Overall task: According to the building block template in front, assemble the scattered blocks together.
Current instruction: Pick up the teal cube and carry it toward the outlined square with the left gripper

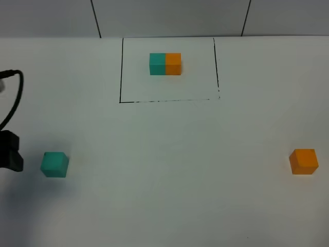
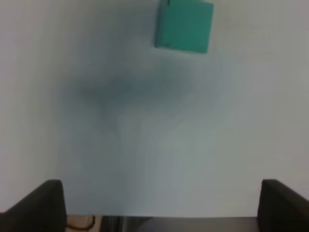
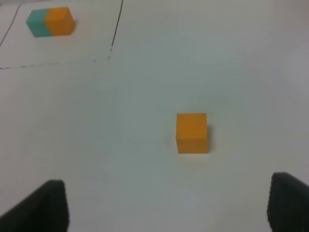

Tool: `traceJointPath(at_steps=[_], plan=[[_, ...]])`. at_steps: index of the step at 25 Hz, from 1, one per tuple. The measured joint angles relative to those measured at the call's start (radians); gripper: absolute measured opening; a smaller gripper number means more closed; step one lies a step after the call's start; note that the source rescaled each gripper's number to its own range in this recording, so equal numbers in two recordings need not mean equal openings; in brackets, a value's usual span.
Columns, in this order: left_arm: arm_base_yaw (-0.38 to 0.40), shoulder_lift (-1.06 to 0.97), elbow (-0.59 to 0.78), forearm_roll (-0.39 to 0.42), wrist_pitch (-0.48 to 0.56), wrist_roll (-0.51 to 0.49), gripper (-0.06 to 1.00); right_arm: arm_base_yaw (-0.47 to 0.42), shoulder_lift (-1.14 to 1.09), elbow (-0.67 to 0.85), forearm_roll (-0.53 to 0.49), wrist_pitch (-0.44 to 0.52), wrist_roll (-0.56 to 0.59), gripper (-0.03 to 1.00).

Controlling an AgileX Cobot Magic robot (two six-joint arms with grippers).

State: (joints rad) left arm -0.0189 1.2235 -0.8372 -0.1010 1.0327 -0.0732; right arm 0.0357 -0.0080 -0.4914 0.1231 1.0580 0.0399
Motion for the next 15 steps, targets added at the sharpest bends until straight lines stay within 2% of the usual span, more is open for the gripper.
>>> traceJointPath(at_steps=[5, 10, 15], plan=[[-0.049, 0.199, -0.001, 0.032, -0.118, 0.008, 0.75, 0.000, 0.000, 0.000, 0.000, 0.000, 0.000, 0.95], [-0.123, 0.289, -0.004, 0.042, -0.240, 0.008, 0.75, 0.000, 0.000, 0.000, 0.000, 0.000, 0.000, 0.95], [-0.149, 0.345, -0.013, 0.042, -0.297, -0.001, 0.75, 0.000, 0.000, 0.000, 0.000, 0.000, 0.000, 0.95]])
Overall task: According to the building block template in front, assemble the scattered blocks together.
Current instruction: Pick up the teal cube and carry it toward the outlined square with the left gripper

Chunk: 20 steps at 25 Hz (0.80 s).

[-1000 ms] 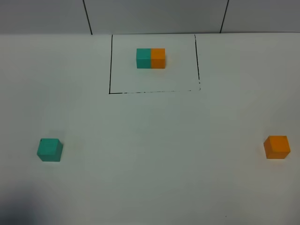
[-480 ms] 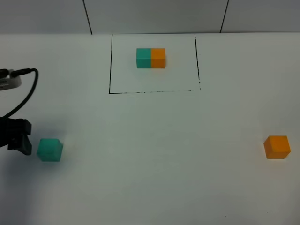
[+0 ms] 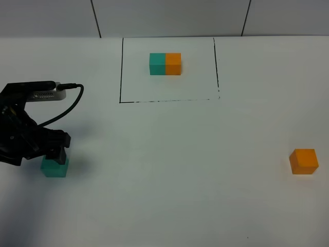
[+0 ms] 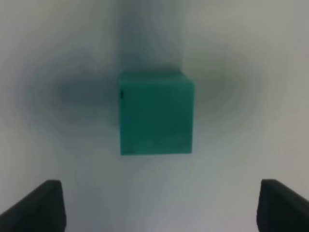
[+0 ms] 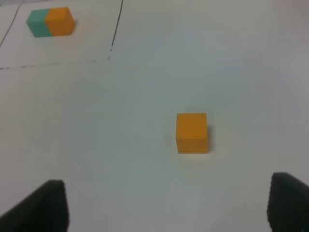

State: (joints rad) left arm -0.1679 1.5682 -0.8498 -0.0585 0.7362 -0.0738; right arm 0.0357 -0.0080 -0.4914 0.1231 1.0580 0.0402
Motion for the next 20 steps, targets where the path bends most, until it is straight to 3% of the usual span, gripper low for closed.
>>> traceJointPath(at_steps=[13, 20], plan=[[0.000, 0.028, 0.000, 0.010, -0.089, -0.002, 0.75, 0.000, 0.000, 0.000, 0.000, 0.000, 0.000, 0.95], [0.000, 0.141, -0.003, 0.011, -0.109, -0.002, 0.75, 0.000, 0.000, 0.000, 0.000, 0.000, 0.000, 0.95]])
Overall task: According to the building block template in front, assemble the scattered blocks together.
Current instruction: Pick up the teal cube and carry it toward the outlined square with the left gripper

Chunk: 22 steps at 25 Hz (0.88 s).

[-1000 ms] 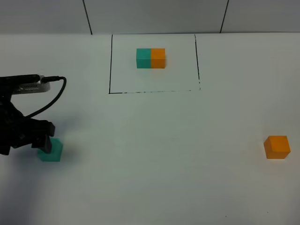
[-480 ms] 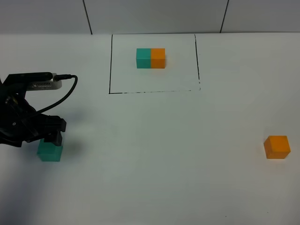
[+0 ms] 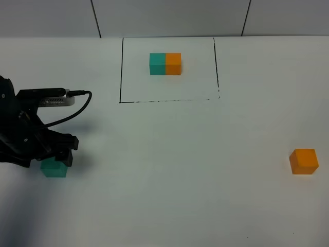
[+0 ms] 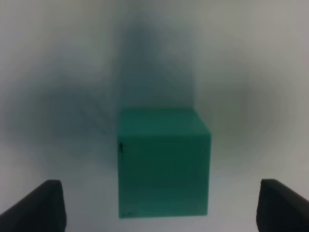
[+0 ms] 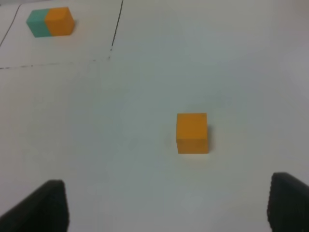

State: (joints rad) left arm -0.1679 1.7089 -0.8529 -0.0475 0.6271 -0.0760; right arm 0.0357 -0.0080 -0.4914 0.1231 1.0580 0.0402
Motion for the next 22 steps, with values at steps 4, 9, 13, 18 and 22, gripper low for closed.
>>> traceJointPath(at_steps=[4, 9, 13, 18, 22], plan=[[0.000, 0.051, 0.000, 0.000, -0.030, 0.000, 0.75, 0.000, 0.000, 0.000, 0.000, 0.000, 0.000, 0.95], [0.000, 0.082, 0.000, 0.000, -0.039, -0.002, 0.72, 0.000, 0.000, 0.000, 0.000, 0.000, 0.000, 0.95], [0.000, 0.084, 0.000, 0.000, -0.033, -0.004, 0.45, 0.000, 0.000, 0.000, 0.000, 0.000, 0.000, 0.95], [0.000, 0.084, -0.002, 0.000, -0.019, -0.006, 0.00, 0.000, 0.000, 0.000, 0.000, 0.000, 0.000, 0.95], [-0.006, 0.086, -0.020, 0.001, -0.006, 0.018, 0.00, 0.000, 0.000, 0.000, 0.000, 0.000, 0.000, 0.95]])
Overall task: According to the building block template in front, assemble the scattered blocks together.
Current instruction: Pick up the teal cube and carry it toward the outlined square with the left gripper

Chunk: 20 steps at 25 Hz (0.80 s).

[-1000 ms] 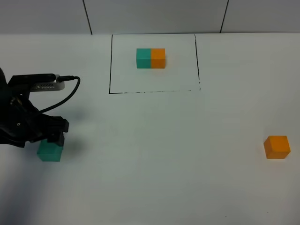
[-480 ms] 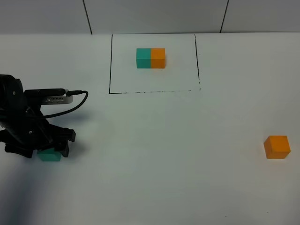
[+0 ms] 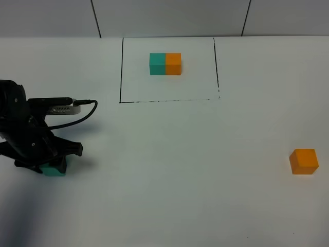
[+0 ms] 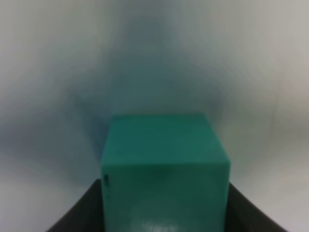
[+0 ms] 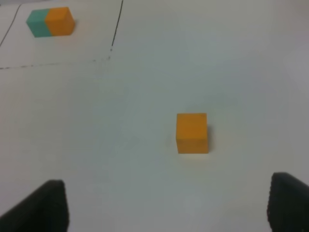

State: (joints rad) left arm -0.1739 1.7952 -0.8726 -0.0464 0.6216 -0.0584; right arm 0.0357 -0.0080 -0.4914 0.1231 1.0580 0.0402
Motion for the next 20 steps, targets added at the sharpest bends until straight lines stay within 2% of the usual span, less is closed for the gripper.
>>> traceJointPath(at_steps=[2, 5, 7, 11, 14, 20], plan=[[-0.032, 0.003, -0.037, 0.005, 0.018, 0.088, 0.00, 0.000, 0.000, 0.000, 0.000, 0.000, 0.000, 0.95], [-0.115, 0.004, -0.119, 0.030, 0.064, 0.303, 0.00, 0.000, 0.000, 0.000, 0.000, 0.000, 0.000, 0.95], [-0.179, 0.018, -0.197, 0.046, 0.110, 0.454, 0.00, 0.000, 0.000, 0.000, 0.000, 0.000, 0.000, 0.95], [-0.269, 0.119, -0.391, 0.046, 0.221, 0.674, 0.00, 0.000, 0.000, 0.000, 0.000, 0.000, 0.000, 0.95], [-0.319, 0.231, -0.557, 0.053, 0.332, 0.788, 0.00, 0.000, 0.000, 0.000, 0.000, 0.000, 0.000, 0.95], [-0.400, 0.460, -0.870, 0.054, 0.527, 0.946, 0.00, 0.000, 0.000, 0.000, 0.000, 0.000, 0.000, 0.95]])
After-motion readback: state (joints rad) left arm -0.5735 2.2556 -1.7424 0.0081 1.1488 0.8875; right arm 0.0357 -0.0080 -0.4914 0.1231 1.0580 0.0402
